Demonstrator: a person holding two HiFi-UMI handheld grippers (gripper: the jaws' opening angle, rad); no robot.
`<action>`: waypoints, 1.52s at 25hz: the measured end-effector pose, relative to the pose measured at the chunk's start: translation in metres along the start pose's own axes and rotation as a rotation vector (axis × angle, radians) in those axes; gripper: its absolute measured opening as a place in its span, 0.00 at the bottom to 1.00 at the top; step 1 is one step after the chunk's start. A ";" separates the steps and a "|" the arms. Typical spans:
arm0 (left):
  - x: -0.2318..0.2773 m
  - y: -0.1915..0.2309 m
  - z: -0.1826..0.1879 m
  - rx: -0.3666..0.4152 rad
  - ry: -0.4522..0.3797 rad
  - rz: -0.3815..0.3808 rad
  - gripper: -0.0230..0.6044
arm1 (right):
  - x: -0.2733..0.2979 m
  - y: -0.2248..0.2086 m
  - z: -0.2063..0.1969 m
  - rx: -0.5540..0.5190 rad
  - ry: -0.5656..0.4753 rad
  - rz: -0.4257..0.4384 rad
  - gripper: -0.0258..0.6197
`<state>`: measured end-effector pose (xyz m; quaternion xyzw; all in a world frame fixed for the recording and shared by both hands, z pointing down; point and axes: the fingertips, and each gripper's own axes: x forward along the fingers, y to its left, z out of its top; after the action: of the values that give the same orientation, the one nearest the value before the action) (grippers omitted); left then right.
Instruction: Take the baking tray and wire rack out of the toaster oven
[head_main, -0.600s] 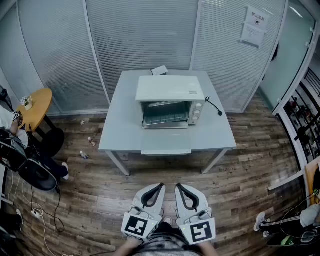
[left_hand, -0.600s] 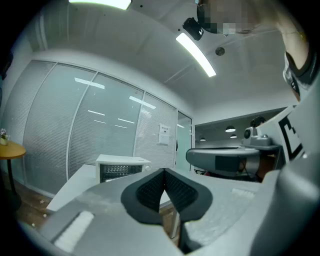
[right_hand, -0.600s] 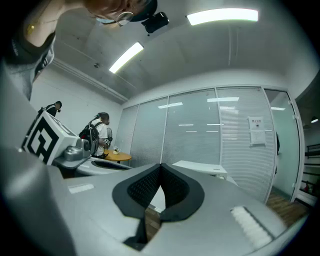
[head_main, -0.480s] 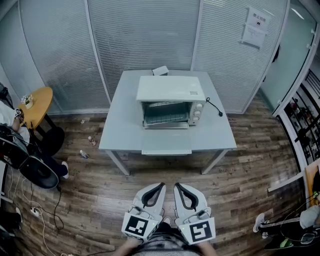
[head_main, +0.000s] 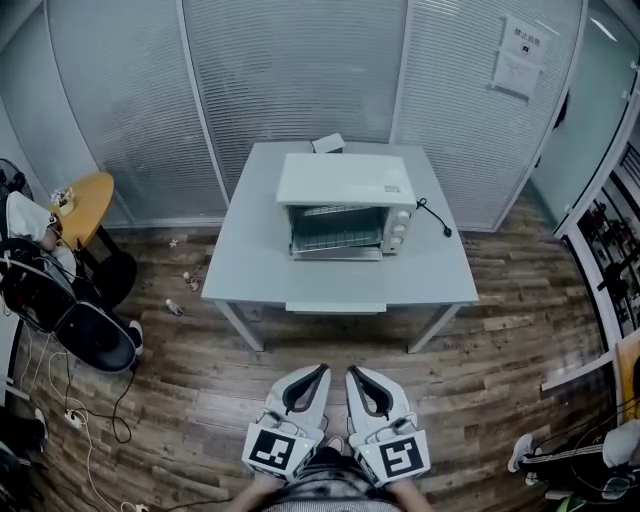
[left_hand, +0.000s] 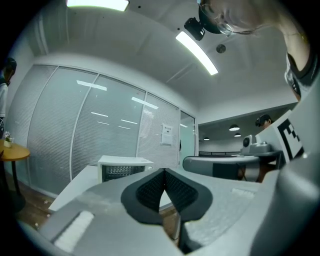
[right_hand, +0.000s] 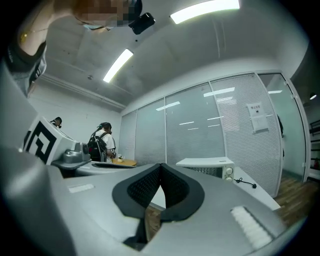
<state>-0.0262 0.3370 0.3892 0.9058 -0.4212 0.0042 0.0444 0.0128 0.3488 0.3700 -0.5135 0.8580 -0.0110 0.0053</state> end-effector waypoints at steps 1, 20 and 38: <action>0.002 -0.001 0.000 0.000 0.002 0.007 0.04 | 0.000 -0.004 -0.002 0.004 0.004 0.002 0.04; 0.037 0.014 -0.024 -0.029 0.007 0.030 0.17 | 0.019 -0.049 -0.038 0.039 0.054 -0.013 0.17; 0.131 0.103 -0.006 -0.076 -0.021 -0.060 0.17 | 0.135 -0.095 -0.033 -0.018 0.082 -0.084 0.17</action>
<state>-0.0201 0.1714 0.4087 0.9158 -0.3941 -0.0228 0.0746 0.0326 0.1855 0.4054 -0.5481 0.8353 -0.0243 -0.0351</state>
